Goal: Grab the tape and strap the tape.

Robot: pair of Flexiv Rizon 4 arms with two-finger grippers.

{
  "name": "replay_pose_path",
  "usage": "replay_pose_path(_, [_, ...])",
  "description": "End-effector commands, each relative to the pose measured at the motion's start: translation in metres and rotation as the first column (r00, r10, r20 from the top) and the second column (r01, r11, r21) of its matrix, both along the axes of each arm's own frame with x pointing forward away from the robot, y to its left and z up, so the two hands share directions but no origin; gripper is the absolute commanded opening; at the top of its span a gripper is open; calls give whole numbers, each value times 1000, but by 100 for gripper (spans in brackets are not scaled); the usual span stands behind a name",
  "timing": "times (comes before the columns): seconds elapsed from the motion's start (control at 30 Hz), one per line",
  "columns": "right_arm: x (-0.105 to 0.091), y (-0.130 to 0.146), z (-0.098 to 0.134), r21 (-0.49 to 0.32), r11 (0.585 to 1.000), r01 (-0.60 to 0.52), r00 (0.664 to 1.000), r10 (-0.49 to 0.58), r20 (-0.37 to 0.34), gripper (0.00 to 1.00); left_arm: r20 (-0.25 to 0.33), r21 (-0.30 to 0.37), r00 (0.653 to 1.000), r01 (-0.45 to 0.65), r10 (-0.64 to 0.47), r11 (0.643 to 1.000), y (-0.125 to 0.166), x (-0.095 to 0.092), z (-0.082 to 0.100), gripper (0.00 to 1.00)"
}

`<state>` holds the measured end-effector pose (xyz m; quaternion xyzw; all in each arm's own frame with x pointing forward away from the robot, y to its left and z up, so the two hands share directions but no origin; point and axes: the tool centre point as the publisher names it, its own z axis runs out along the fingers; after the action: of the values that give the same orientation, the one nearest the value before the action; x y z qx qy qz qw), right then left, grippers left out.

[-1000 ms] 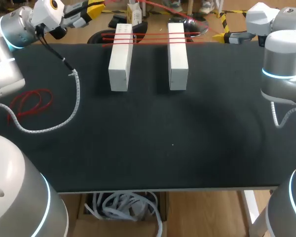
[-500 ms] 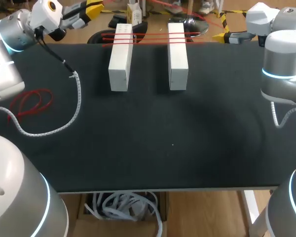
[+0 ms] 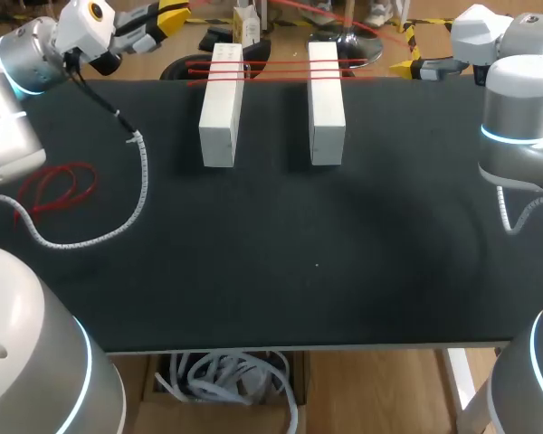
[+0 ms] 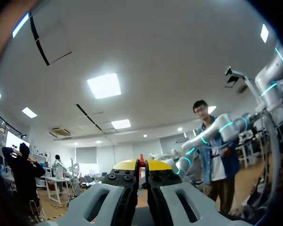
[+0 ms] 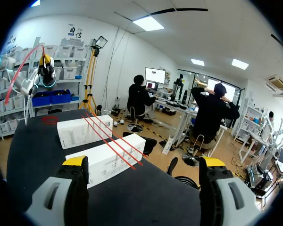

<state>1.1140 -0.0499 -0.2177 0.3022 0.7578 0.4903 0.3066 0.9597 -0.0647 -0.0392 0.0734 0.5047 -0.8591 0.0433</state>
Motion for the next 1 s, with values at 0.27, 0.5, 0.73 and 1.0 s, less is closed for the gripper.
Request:
replay_pose_path(0.27, [-56, -15, 11, 169, 944, 284, 956, -291, 18, 100, 2, -3, 1000, 2, -2, 1000, 0, 1, -1, 0])
replay_pose_path(0.5, [-94, -10, 24, 256, 862, 437, 887, -461, 39, 100, 2, -3, 1000, 2, -2, 1000, 0, 1, -1, 0])
replay_pose_path(0.73, [-120, 11, 33, 311, 817, 485, 854, -520, 34, 100, 2, -3, 1000, 2, -2, 1000, 0, 1, -1, 0])
replay_pose_path(1.0, [-146, 38, 36, 447, 694, 564, 799, -596, -83, 100, 2, -3, 1000, 2, -2, 1000, 0, 1, -1, 0])
